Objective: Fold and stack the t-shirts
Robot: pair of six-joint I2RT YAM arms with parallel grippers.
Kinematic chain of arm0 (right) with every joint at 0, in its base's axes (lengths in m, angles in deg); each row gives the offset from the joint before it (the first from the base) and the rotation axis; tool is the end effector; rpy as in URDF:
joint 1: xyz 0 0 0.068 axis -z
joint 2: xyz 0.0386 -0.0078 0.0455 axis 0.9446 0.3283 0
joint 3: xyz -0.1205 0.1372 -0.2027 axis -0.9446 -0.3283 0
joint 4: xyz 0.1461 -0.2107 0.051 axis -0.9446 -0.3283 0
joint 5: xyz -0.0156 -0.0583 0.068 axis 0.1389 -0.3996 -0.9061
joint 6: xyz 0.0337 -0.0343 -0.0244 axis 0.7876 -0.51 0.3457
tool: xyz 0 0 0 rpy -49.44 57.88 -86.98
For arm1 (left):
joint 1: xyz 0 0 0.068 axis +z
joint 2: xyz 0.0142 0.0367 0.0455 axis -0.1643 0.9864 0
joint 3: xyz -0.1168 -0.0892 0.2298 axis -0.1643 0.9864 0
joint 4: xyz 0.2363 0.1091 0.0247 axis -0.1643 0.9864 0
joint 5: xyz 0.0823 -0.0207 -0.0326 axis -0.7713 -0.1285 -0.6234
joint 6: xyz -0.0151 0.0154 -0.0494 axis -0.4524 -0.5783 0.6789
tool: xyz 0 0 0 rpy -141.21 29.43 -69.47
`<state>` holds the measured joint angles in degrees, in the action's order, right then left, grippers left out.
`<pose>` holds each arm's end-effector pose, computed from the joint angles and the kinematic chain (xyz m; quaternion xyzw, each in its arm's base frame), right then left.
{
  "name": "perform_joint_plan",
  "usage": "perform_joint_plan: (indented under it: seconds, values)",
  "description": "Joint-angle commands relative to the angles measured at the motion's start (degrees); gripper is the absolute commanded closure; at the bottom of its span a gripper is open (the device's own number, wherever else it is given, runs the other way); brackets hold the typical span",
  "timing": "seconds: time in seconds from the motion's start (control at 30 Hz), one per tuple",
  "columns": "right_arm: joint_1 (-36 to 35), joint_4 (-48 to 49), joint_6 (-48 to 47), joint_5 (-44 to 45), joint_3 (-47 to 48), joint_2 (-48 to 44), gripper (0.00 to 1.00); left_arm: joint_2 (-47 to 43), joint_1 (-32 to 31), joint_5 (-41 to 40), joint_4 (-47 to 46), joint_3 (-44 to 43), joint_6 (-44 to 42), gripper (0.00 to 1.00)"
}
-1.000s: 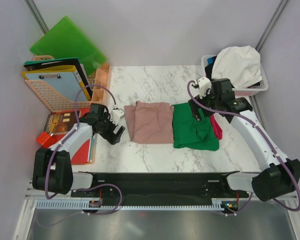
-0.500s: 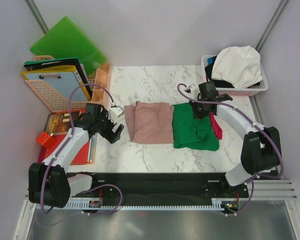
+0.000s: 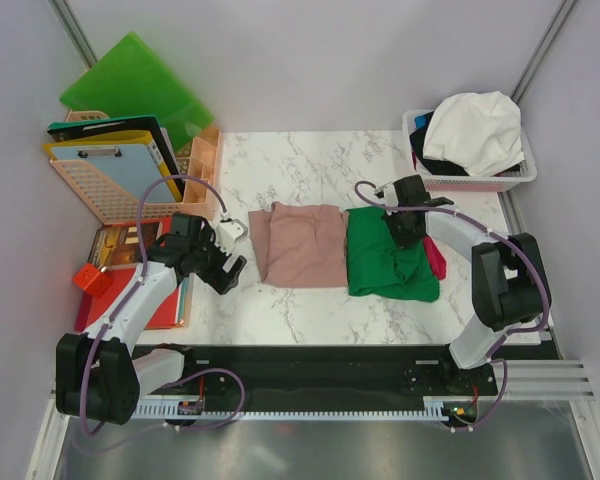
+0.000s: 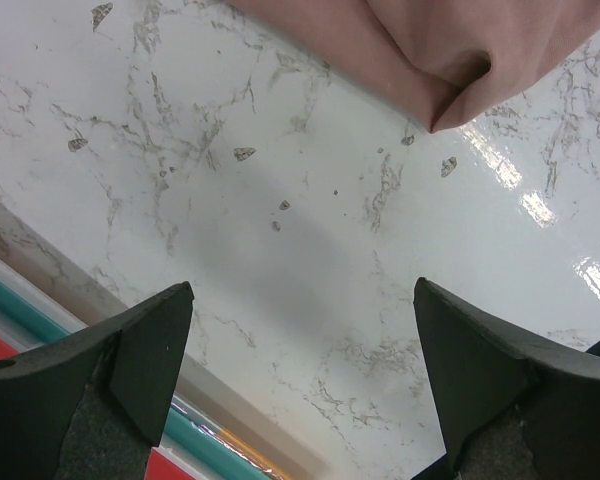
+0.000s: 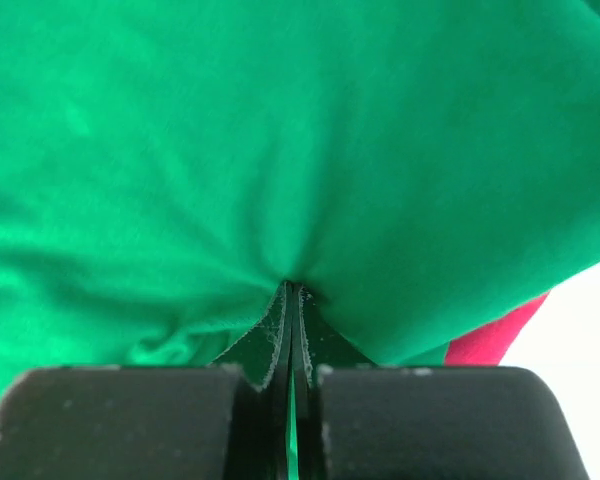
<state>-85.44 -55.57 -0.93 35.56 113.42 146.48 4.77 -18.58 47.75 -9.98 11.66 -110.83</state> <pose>0.3219 0.0838 0.1857 -0.2180 0.9488 0.0035 0.2284 0.2104 -0.0450 0.2147 0.3658 0.8769 -0.0960 0.2968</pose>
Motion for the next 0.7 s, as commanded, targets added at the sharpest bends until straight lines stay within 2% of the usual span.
perform_joint_plan:
  seconds: [0.0, 0.1, 0.2, 0.53, 0.63, 0.67]
  values:
    - [1.25, 2.08, -0.42, 5.68, -0.45, 0.61, 1.0, -0.61, -0.19, -0.33, -0.25, -0.86, -0.44, 0.01]
    - [3.61, 2.43, -0.77, 9.11, -1.86, 0.0, 1.0, -0.52, -0.19, -0.16, -0.16, -1.13, -0.17, 0.01]
    - [5.2, 2.43, -2.09, 8.61, -3.09, -1.58, 1.0, -0.35, -0.19, 0.02, -0.25, -0.86, -0.09, 0.01]
    - [5.65, 2.26, -2.45, 10.01, -2.92, -2.29, 1.0, 1.06, -0.19, 0.55, -0.43, -1.57, 0.26, 0.01]
    - [5.73, 1.38, -3.05, 5.73, -2.3, -4.39, 1.0, 0.88, -0.19, 0.55, -0.34, -1.65, 0.35, 0.01]
    - [5.65, 0.68, -4.45, 2.48, -2.04, -8.23, 1.0, 0.27, -0.19, 0.55, -0.34, -1.57, 0.53, 0.01]
